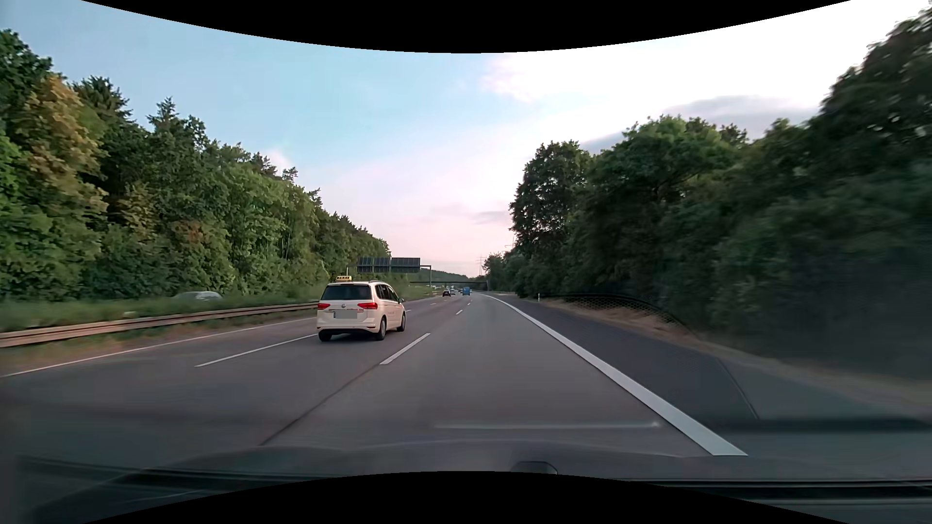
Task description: Follow the waypoints while adhering to traffic rules and regulations
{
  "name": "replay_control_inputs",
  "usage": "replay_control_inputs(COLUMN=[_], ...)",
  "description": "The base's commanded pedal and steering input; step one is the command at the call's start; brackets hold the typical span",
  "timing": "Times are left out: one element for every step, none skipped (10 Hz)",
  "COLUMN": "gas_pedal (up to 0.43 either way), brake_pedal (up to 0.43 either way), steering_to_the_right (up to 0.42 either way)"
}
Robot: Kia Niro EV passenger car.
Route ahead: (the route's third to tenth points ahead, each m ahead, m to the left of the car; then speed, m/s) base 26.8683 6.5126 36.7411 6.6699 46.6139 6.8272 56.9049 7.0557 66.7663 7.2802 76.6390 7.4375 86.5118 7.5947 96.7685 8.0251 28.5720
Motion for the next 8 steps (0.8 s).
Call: replay_control_inputs(gas_pedal=[0.000, 0.000, 0.000, 0.000, 0.000, 0.000, 0.000, 0.000], brake_pedal=[0.000, 0.000, 0.000, 0.000, 0.000, 0.000, 0.000, 0.000], steering_to_the_right=[-0.006, -0.006, -0.006, -0.007, -0.007, -0.007, -0.008, -0.008])
